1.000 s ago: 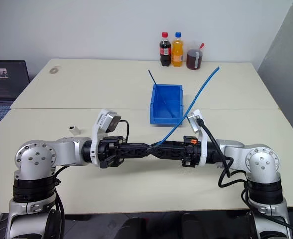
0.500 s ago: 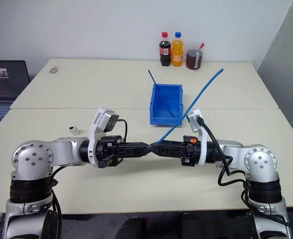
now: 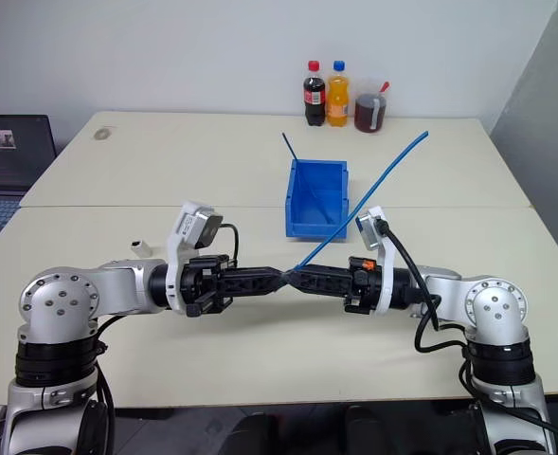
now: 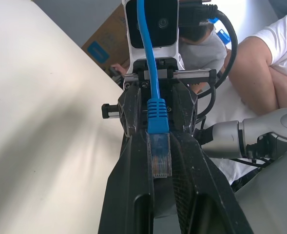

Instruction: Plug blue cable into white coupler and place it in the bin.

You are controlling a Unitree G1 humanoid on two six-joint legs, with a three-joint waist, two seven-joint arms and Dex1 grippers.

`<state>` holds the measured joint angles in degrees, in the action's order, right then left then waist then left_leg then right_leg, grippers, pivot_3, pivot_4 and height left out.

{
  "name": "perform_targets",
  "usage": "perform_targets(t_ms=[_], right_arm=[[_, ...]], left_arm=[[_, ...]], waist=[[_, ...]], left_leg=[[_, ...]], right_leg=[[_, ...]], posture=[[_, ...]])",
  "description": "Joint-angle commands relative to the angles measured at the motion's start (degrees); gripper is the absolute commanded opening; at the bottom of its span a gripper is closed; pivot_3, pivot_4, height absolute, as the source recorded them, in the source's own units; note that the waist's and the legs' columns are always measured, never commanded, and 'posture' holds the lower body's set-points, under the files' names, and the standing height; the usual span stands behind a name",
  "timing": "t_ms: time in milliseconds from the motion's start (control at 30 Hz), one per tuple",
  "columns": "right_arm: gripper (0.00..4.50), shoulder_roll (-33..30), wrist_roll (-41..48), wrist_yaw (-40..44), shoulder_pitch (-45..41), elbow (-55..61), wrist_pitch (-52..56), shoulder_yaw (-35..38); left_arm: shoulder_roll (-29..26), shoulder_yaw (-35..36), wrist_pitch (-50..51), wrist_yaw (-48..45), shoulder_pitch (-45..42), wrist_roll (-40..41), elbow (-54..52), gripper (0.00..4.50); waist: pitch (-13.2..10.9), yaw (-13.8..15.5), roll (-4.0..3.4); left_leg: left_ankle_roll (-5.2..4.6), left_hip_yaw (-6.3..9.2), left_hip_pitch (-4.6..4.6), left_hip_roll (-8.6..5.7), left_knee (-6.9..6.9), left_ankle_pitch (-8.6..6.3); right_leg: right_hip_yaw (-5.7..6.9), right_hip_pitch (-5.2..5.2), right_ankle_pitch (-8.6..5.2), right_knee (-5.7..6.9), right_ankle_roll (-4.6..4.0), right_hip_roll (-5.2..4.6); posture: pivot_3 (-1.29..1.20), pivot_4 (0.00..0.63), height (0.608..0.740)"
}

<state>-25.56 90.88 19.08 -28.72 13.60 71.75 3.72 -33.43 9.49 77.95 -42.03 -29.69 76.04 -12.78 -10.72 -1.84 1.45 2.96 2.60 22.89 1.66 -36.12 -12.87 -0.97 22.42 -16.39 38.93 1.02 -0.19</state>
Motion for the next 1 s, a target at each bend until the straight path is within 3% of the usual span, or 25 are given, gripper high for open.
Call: perform_targets(t_ms=[33,600,667,800,1000], right_arm=[[1.08,1.52,1.82,-3.2,-0.86,-0.9,-3.82,1.34],[1.08,1.46,1.05,-2.85,-1.52,-1.61,-4.36,1.35],[1.67,1.56,0.99,-2.81,-1.64,-1.61,-4.38,1.23],[2.45,1.48,0.05,-2.87,-1.91,-1.63,-4.87,0.86],[2.45,1.22,0.16,-2.17,-2.15,-1.57,-4.71,0.49]], left_arm=[[-0.58,-0.16,-0.37,-0.14,-0.15,1.56,-1.61,0.24],[-1.13,-0.56,-1.06,-0.02,-0.35,1.86,-1.59,0.24],[-1.18,-0.57,-1.21,-0.01,-0.3,1.88,-1.62,0.24],[-1.28,-0.65,-1.43,0.07,-0.22,1.94,-1.69,0.24],[-1.28,-0.55,-1.59,0.32,-0.17,2.09,-1.68,0.24]], waist=[[0.0,0.0,0.0],[0.0,0.01,0.0],[0.0,0.01,0.0],[0.0,0.01,0.0],[0.0,0.01,0.0]], left_leg=[[0.0,0.0,0.0,0.0,0.0,0.0],[0.0,-0.03,0.03,0.0,0.03,0.0],[0.0,-0.03,0.04,0.0,0.04,0.0],[0.0,-0.06,0.07,0.0,0.04,0.0],[0.0,-0.1,0.11,0.01,0.06,0.0]], right_leg=[[0.0,0.0,0.0,0.0,0.0,0.0],[-0.01,0.06,0.0,-0.02,0.0,0.0],[-0.02,0.08,0.0,-0.02,0.0,0.0],[-0.05,0.12,0.0,-0.02,0.0,0.0],[-0.07,0.19,0.0,-0.02,0.0,0.0]], posture=[[0.0,0.15,0.74],[0.0,0.15,0.74],[0.0,0.15,0.74],[0.0,0.15,0.74],[0.0,0.15,0.74]])
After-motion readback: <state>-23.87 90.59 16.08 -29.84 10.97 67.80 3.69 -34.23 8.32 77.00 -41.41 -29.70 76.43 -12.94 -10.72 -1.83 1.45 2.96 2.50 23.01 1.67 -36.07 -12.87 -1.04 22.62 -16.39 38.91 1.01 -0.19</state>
